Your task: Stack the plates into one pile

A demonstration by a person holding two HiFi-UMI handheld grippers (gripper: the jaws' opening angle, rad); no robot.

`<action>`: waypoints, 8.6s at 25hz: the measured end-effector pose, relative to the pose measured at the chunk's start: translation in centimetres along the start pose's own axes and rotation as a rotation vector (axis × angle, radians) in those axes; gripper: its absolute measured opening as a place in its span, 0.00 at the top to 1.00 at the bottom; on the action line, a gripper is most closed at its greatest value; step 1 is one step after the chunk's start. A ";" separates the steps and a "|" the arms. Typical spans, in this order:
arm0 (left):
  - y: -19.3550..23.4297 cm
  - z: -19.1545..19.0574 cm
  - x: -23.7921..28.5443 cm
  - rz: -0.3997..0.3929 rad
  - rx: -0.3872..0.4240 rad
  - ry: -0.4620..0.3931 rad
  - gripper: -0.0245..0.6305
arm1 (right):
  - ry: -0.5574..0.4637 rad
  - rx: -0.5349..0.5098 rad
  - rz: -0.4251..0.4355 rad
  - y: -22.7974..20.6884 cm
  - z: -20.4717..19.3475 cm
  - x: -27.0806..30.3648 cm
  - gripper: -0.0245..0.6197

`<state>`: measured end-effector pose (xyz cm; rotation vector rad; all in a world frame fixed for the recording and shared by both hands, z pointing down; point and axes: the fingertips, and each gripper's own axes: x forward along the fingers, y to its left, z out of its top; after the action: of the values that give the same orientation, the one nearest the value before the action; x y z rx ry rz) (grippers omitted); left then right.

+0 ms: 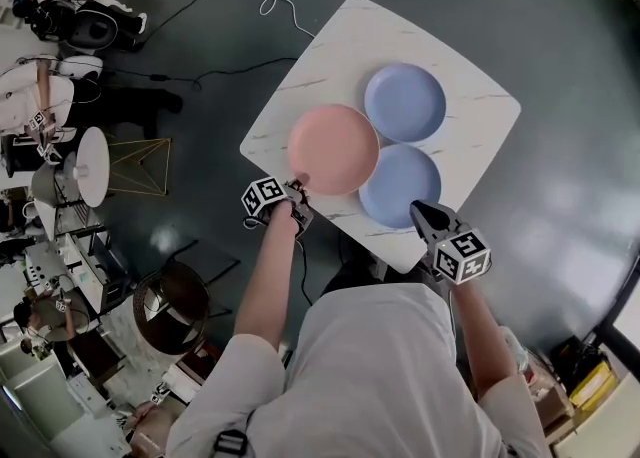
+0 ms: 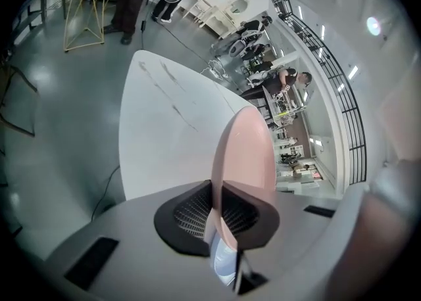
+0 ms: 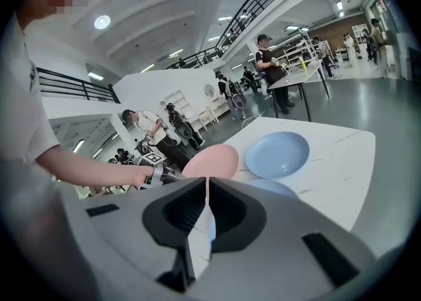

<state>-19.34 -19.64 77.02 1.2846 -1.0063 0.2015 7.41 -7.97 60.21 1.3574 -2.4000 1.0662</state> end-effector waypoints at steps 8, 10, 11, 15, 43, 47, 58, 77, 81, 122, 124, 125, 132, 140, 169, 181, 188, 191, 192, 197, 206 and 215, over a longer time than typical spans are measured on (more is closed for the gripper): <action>-1.9 -4.4 -0.7 -0.023 0.093 0.072 0.92 | -0.029 0.011 -0.049 0.7 -2.0 -3.0 0.91; -2.3 -5.5 -0.7 -0.029 0.109 0.088 0.92 | -0.036 0.015 -0.062 0.9 -2.4 -3.7 0.91; -2.5 -6.0 -0.6 -0.031 0.115 0.096 0.92 | -0.039 0.018 -0.067 0.9 -2.6 -4.1 0.91; -3.1 -7.8 -0.2 -0.027 0.158 0.122 0.92 | -0.046 0.019 -0.079 1.0 -3.6 -5.2 0.91; -4.8 -16.0 4.7 0.082 0.337 0.276 0.90 | -0.088 0.087 -0.186 -2.7 -6.3 -11.3 0.91; -5.0 -16.1 5.3 0.093 0.370 0.285 0.89 | -0.078 0.093 -0.185 -3.2 -6.3 -11.0 0.91; -5.3 -16.9 6.0 0.105 0.383 0.293 0.88 | -0.036 0.073 -0.143 -4.4 -5.3 -9.2 0.91; -5.8 -14.6 2.8 0.112 0.498 0.114 0.76 | 0.067 -0.014 -0.009 -6.9 -2.7 -4.6 0.91; -7.2 -13.9 1.2 0.080 0.539 0.038 0.77 | 0.079 -0.021 0.001 -7.5 -2.2 -3.6 0.91; -10.9 -13.0 -0.2 -0.022 0.559 -0.091 0.94 | 0.200 0.139 -0.058 -20.1 -0.3 5.9 0.91; -10.8 -12.8 0.2 -0.025 0.562 -0.084 0.94 | 0.204 0.153 -0.069 -20.8 -0.4 6.8 0.91; -10.7 -12.7 0.4 -0.024 0.568 -0.079 0.94 | 0.203 0.165 -0.075 -21.2 -0.5 7.2 0.91; -10.3 -12.9 1.3 -0.030 0.580 -0.044 0.94 | 0.233 0.274 -0.101 -23.4 -2.0 9.3 0.82; -8.5 -12.9 1.8 -0.014 0.572 -0.014 0.94 | 0.236 0.396 -0.119 -25.2 -2.3 11.8 0.75; -6.8 -12.0 2.3 0.023 0.567 -0.014 0.94 | 0.102 0.834 -0.241 -30.0 -1.0 15.4 0.90; -7.5 -13.0 1.4 0.018 0.578 -0.034 0.94 | 0.050 0.896 -0.234 -29.8 0.1 12.6 0.90; -8.0 -13.8 0.9 0.015 0.594 -0.036 0.94 | 0.045 0.887 -0.234 -29.6 0.2 10.4 0.90; -8.1 -14.5 0.6 0.012 0.592 -0.038 0.94 | 0.043 0.885 -0.229 -29.2 0.2 9.2 0.90; -8.1 -14.7 0.5 0.011 0.591 -0.037 0.94 | 0.043 0.885 -0.228 -29.0 0.1 8.8 0.90; -8.0 -15.9 -0.1 0.005 0.601 -0.037 0.94 | 0.053 0.872 -0.220 -27.8 -0.7 7.2 0.90; -8.0 -17.8 -1.5 -0.001 0.616 -0.047 0.94 | 0.100 0.834 -0.203 -24.9 -3.1 4.2 0.90; -7.7 -18.9 -2.3 0.000 0.627 -0.057 0.94 | 0.160 0.811 -0.178 -22.0 -6.2 2.9 0.90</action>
<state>-6.20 -5.05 71.13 1.8643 -1.0292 0.5119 22.38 -12.95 76.97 1.5570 -1.7275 2.1166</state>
